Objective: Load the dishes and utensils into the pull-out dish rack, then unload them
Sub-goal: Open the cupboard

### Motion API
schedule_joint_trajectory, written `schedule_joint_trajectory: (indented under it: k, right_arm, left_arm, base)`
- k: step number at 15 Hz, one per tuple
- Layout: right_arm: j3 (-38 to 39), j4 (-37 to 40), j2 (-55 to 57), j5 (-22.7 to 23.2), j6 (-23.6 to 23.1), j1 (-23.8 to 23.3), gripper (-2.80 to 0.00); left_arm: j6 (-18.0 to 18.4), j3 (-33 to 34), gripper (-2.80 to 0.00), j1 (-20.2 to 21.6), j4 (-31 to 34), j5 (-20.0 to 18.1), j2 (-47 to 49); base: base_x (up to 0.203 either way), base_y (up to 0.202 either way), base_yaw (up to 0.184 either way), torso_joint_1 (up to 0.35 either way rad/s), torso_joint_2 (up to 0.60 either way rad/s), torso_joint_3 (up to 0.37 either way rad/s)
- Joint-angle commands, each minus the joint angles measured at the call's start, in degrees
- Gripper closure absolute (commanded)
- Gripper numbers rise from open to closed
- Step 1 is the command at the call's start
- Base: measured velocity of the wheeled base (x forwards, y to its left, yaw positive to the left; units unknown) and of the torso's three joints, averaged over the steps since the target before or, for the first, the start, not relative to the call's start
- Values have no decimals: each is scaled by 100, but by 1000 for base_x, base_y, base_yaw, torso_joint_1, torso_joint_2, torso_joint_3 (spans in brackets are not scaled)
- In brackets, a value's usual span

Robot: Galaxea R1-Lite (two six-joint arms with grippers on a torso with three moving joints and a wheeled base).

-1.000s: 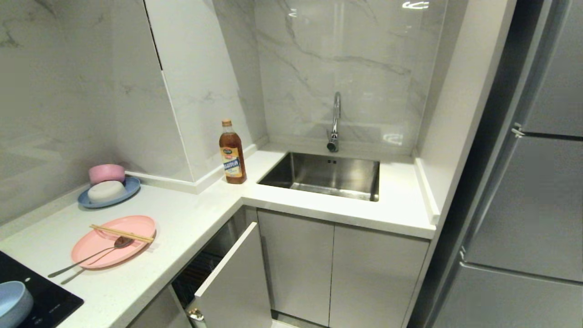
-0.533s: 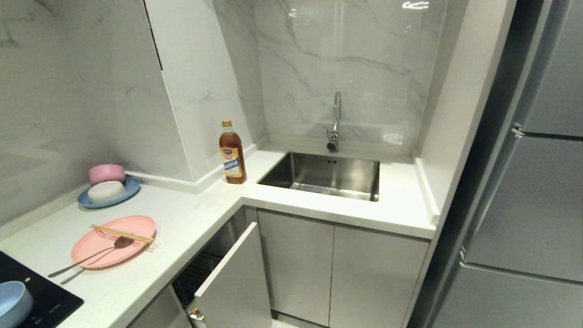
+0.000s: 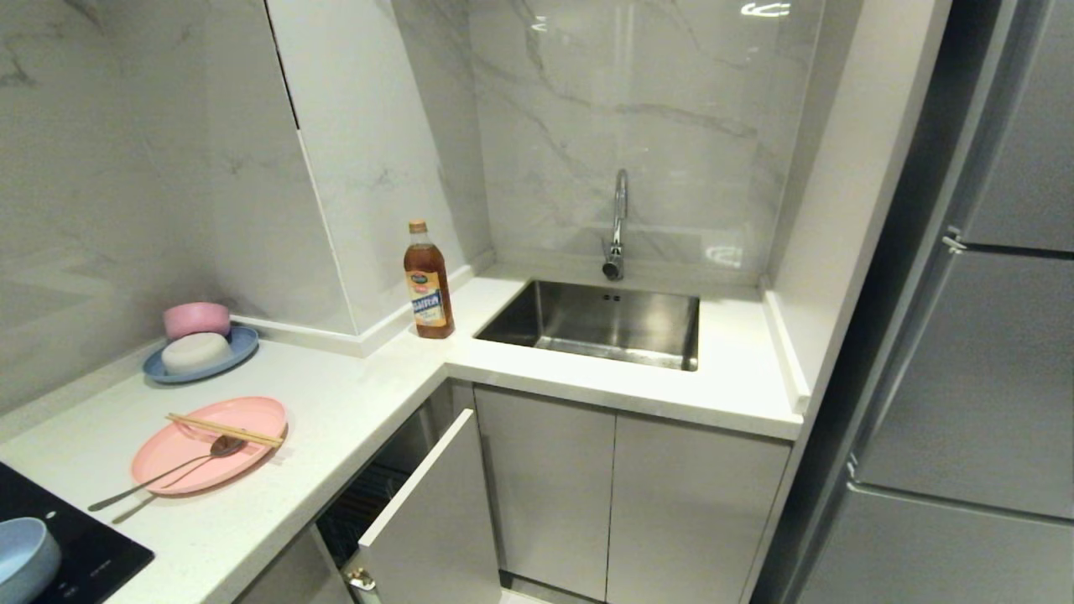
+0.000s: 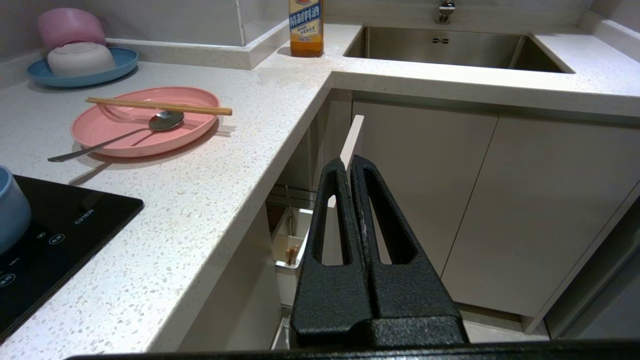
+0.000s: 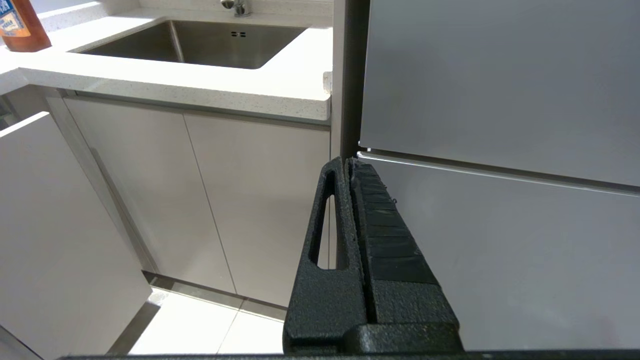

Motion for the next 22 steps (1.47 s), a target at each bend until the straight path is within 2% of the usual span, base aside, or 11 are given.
schedule_joint_trajectory:
  k: [1,4,8,12,17,19,22]
  right_arm:
    - [9,0,5,1,-2,0,0]
    - [9,0,5,1,-2,0,0]
    - [9,0,5,1,-2,0,0]
    - [9,0,5,1,-2,0,0]
    - [9,0,5,1,-2,0,0]
    - [9,0,5,1,-2,0,0]
    - [10,0,5,1,-2,0,0]
  left_arm:
    - [9,9,0,1,-1,1,-11]
    - [35,-131,0,1,9,2,-12]
    - [16,-2126,0,1,797,-66,439]
    - [75,-3551,0,-61,1060,-257,1798]
    - [186,-4941,0,-425,1265,27,3676]
    - [202,-5481,0,-652,1807,177,4466]
    - [131,-6476,0,-1050,3798,179,5614]
  base:
    - [0,0,0,0,0,0]
    - [0,0,0,0,0,0]
    - [0,0,0,0,0,0]
    - [0,0,0,0,0,0]
    - [0,0,0,0,0,0]
    - [0,0,0,0,0,0]
    - [0,0,0,0,0,0]
